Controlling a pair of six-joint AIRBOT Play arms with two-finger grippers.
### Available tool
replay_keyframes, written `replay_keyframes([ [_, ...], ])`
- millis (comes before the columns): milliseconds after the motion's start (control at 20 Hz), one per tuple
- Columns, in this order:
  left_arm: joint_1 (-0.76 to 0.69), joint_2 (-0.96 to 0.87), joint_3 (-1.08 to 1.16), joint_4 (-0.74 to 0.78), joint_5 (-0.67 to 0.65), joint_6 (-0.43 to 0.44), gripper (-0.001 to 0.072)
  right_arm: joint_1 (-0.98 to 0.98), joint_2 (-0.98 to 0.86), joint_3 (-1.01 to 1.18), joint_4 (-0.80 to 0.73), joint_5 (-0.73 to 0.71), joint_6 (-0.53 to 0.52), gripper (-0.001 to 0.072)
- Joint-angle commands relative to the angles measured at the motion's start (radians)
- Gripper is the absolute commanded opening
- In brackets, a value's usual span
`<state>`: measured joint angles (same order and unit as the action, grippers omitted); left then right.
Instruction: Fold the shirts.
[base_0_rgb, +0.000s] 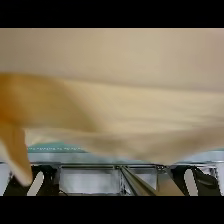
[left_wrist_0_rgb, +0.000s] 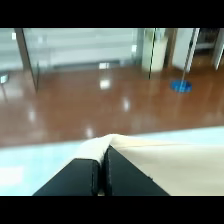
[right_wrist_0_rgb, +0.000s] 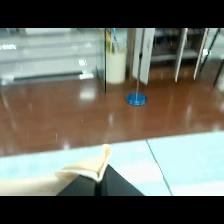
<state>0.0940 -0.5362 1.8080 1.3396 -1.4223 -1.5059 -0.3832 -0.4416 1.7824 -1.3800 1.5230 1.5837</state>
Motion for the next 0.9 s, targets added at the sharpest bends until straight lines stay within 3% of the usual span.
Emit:
replay_keyframes([
  [0, -0.055, 0.005, -0.133, 0.162, -0.11, -0.09, 0.0025, 0.019, 0.008, -0.132, -0.008, 0.068, 0.008, 0.002],
  [150, -0.055, -0.081, -0.302, 0.159, -0.085, -0.105, 0.0025, 0.019, -0.024, -0.334, 0.081, 0.019, -0.023, 0.002],
  [350, -0.055, -0.349, -0.412, 0.11, 0.06, -0.103, 0.0025, 0.019, -0.209, -0.518, 0.234, -0.143, -0.134, 0.002],
  [700, -0.055, -0.877, -0.386, -0.173, 0.484, -0.104, 0.0025, 0.019, -0.792, -0.528, 0.487, -0.417, -0.312, 0.002],
  [850, -0.055, -1.073, -0.283, -0.227, 0.587, -0.105, 0.0025, 0.019, -1.053, -0.424, 0.572, -0.505, -0.325, 0.002],
])
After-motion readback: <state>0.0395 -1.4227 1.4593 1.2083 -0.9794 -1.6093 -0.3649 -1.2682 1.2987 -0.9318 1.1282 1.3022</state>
